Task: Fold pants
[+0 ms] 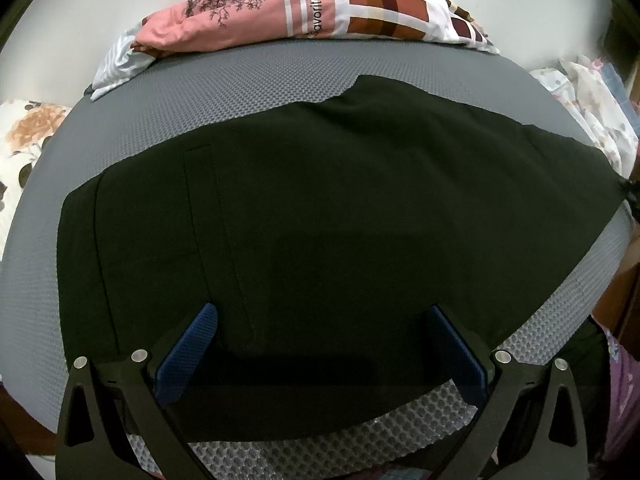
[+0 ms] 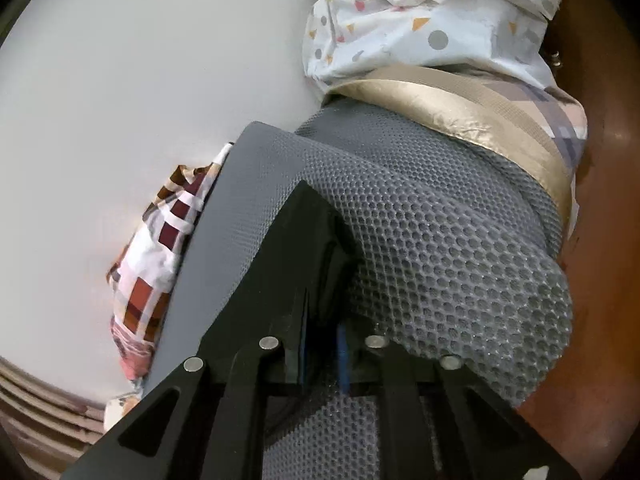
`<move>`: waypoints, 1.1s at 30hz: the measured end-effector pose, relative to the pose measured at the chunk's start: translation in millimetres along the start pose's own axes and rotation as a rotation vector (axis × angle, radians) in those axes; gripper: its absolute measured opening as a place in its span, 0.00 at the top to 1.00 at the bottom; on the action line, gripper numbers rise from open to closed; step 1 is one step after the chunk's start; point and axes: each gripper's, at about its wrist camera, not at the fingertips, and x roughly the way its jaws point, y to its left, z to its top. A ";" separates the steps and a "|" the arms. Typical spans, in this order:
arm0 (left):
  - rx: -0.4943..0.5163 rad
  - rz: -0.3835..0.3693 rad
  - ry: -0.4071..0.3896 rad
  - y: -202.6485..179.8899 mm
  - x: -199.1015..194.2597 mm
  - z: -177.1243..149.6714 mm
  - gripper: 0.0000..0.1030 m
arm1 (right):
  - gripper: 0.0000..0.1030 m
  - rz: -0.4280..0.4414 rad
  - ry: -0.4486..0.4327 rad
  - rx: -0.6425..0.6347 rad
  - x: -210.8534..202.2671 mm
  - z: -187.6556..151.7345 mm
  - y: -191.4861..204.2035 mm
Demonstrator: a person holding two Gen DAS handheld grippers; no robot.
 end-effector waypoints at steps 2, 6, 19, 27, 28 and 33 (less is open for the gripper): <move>-0.002 -0.003 0.000 0.6 0.1 -0.1 0.00 | 0.73 0.015 -0.006 0.003 4.6 0.9 2.6; -0.021 -0.017 0.000 3.0 -0.5 1.3 0.00 | 0.88 -0.041 -0.010 -0.028 5.4 2.2 18.0; -0.091 -0.068 -0.012 11.9 -5.2 4.8 0.00 | 0.89 0.122 0.045 -0.446 -3.9 -83.6 200.5; -0.086 -0.096 -0.008 7.9 -7.2 5.4 0.00 | 0.89 0.046 0.225 -0.703 57.9 -200.2 245.3; -0.082 -0.098 -0.008 6.9 -7.6 5.5 0.00 | 0.89 0.039 0.234 -0.718 61.9 -208.3 245.5; -0.082 -0.115 -0.006 4.6 -7.0 6.9 0.00 | 0.89 0.046 0.256 -0.761 62.6 -231.8 249.8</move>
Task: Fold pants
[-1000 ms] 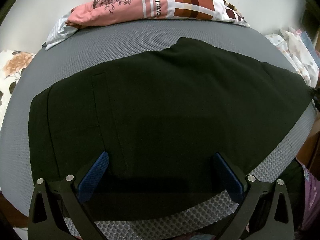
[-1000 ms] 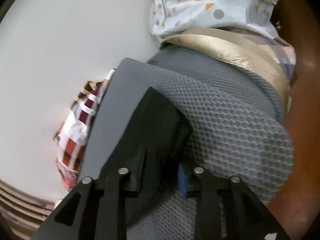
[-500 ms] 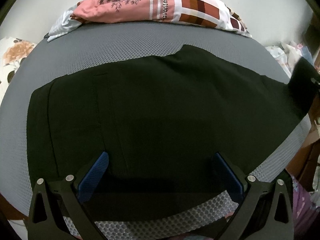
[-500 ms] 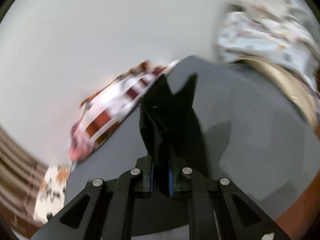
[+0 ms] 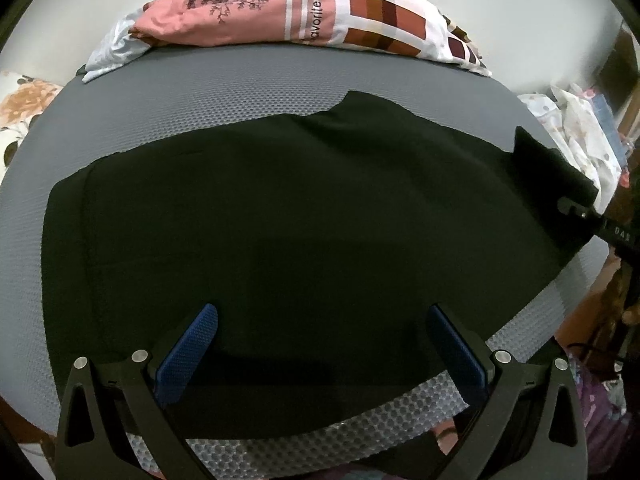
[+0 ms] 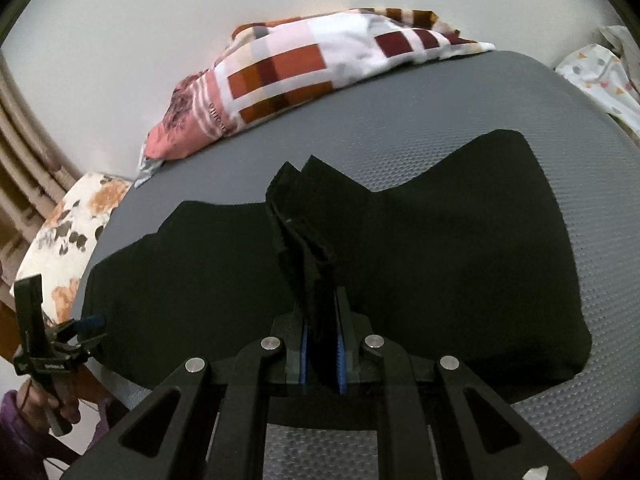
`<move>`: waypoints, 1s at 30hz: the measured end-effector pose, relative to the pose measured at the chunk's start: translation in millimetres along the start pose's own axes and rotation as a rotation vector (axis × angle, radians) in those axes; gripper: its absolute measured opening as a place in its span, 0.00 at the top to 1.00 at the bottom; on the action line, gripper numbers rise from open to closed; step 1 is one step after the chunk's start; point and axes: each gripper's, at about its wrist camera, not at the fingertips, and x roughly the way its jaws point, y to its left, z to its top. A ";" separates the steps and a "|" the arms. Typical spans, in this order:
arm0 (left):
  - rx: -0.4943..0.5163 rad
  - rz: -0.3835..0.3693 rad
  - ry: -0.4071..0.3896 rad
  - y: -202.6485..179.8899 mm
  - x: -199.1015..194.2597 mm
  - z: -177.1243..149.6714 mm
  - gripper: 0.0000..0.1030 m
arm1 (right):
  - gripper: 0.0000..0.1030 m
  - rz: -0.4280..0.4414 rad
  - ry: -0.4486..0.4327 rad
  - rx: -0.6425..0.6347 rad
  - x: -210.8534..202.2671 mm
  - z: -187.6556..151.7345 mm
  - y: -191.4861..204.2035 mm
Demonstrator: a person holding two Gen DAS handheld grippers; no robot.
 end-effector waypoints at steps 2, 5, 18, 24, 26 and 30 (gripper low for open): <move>0.002 -0.002 -0.001 -1.2 0.2 0.6 0.00 | 0.89 -0.007 0.004 -0.028 0.8 -2.7 8.1; 0.009 -0.001 0.001 -2.8 1.0 0.4 0.00 | 0.89 -0.017 0.017 -0.079 5.6 -7.9 22.6; 0.020 0.009 0.006 -5.4 3.3 0.0 0.00 | 0.56 0.159 0.069 -0.110 11.2 -23.7 41.4; 0.016 0.003 0.003 -5.8 1.7 0.4 0.00 | 0.50 0.568 0.021 0.156 -26.2 -14.5 -2.3; 0.019 0.001 -0.001 -6.9 0.8 0.7 0.00 | 0.50 0.540 -0.031 0.218 -37.9 -11.3 -23.1; 0.046 -0.019 -0.018 -13.4 -3.8 0.7 0.00 | 0.63 0.413 -0.062 0.267 -47.8 -14.2 -56.0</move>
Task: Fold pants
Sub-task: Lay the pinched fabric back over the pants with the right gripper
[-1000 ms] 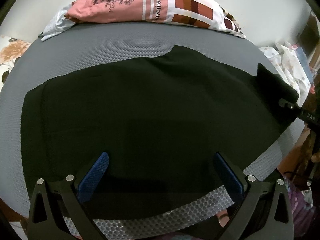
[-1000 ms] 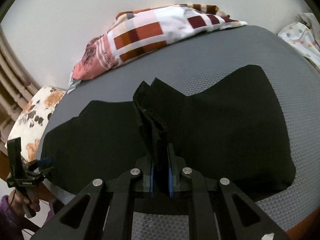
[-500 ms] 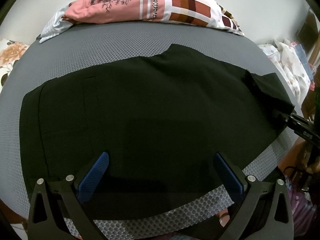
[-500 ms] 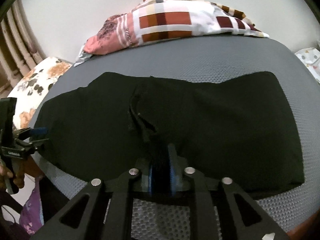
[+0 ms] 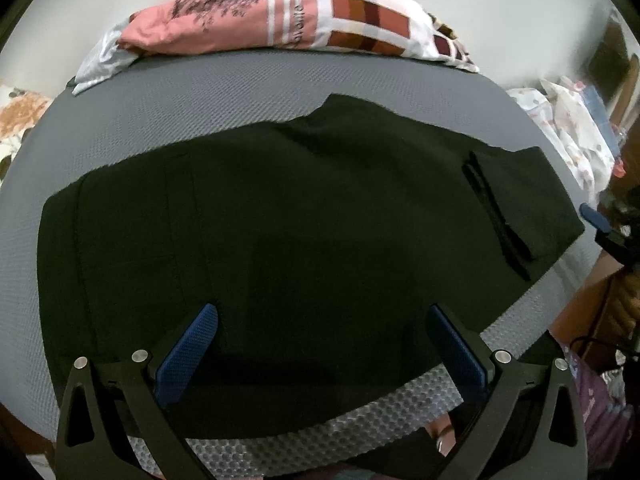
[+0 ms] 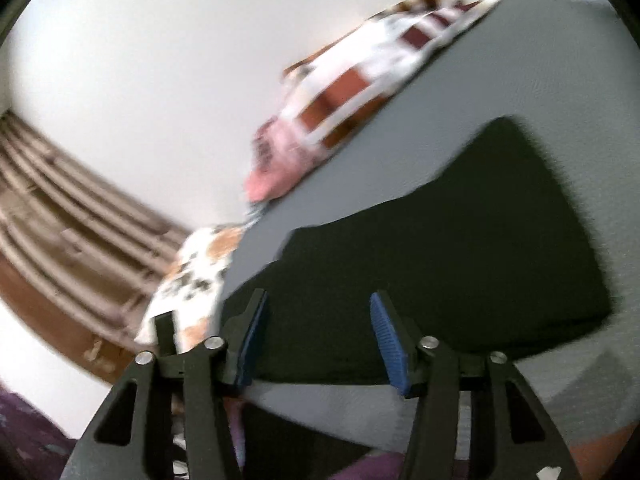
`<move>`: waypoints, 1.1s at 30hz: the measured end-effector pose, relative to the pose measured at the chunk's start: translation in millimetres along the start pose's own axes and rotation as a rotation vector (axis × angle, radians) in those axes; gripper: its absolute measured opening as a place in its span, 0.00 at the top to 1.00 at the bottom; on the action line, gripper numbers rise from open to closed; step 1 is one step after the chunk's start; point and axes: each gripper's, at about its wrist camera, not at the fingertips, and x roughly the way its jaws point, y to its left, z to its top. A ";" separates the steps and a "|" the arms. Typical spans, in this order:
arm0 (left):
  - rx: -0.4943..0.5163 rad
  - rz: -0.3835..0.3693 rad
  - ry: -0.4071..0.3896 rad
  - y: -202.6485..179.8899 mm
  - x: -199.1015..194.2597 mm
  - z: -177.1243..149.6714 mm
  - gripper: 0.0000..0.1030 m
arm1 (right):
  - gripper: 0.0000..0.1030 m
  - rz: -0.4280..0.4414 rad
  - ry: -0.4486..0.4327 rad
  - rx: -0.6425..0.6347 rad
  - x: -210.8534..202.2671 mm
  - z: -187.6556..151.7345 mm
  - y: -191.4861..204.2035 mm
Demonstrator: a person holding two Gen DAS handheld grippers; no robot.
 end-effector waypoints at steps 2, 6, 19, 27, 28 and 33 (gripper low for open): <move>0.022 -0.033 -0.022 -6.6 -5.6 0.9 0.00 | 0.67 -0.021 0.015 0.008 1.9 -4.6 -5.2; 0.051 -0.125 -0.061 -23.7 -18.1 4.3 0.00 | 0.67 0.031 0.085 0.013 15.0 -14.4 -2.9; 0.112 -0.172 -0.097 -57.9 2.0 29.8 0.00 | 0.67 0.136 0.283 0.329 78.7 -43.7 -9.9; 0.058 -0.200 -0.061 -47.3 11.9 24.9 0.00 | 0.63 0.063 0.233 0.425 75.1 -36.7 -11.8; 0.050 -0.205 -0.058 -46.4 12.6 24.5 0.00 | 0.61 0.059 0.229 0.442 76.0 -36.7 -11.5; 0.030 -0.216 -0.046 -43.6 15.3 22.9 0.00 | 0.44 0.087 0.229 0.559 80.8 -38.6 -12.6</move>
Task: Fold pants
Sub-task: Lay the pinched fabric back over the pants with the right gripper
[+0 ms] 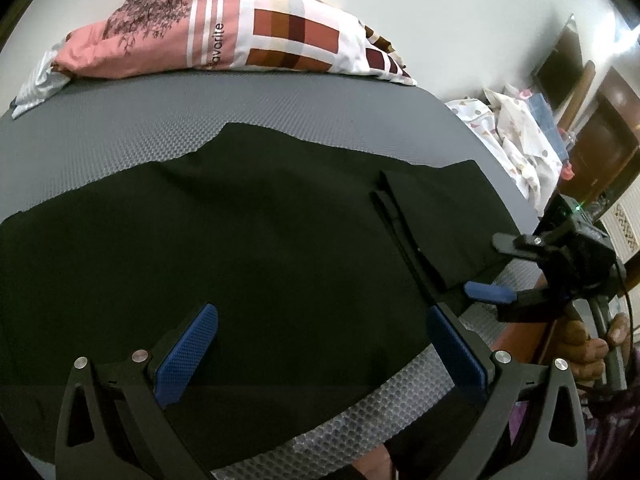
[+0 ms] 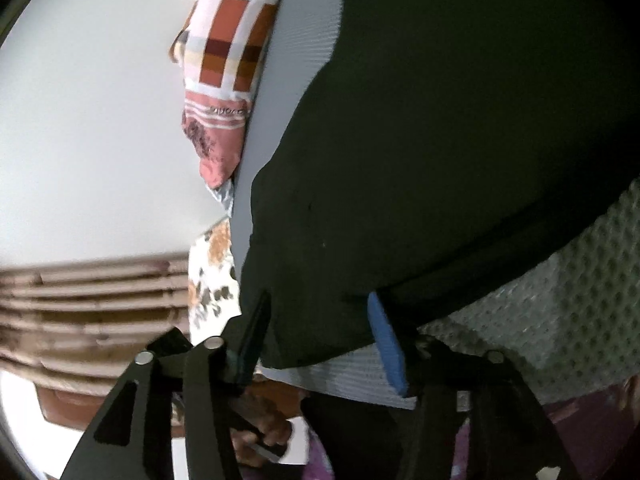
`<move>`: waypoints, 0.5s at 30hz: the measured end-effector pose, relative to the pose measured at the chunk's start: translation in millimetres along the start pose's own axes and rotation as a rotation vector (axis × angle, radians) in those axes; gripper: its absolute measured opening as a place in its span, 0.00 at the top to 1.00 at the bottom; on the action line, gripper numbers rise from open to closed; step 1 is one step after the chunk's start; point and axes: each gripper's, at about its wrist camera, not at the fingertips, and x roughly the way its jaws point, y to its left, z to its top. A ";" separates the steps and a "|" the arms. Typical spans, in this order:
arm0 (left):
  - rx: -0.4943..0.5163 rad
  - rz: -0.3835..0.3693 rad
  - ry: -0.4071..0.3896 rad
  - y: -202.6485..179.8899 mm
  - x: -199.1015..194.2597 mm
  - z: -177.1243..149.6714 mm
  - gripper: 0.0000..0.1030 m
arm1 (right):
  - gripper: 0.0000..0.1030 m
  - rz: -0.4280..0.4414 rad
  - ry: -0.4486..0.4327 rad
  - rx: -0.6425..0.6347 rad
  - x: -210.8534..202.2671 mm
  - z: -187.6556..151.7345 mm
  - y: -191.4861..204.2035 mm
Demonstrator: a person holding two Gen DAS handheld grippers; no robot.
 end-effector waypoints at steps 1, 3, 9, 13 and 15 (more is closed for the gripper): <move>-0.003 -0.002 0.001 0.0 -0.4 -0.6 0.00 | 0.42 -0.003 -0.003 0.006 0.3 0.1 0.9; -0.010 -0.007 0.003 -0.2 -0.2 -0.8 0.00 | 0.42 -0.013 -0.010 0.008 0.9 0.3 2.8; -0.003 -0.004 0.009 -2.3 1.7 -1.8 0.00 | 0.55 -0.025 -0.058 0.051 3.0 0.6 -0.8; -0.012 -0.006 0.013 -1.7 2.6 -3.2 0.00 | 0.98 -0.031 -0.062 0.159 4.6 1.4 -24.8; -0.016 -0.002 0.016 -0.7 3.6 -3.9 0.00 | 0.99 0.011 -0.062 0.193 4.0 0.4 -32.7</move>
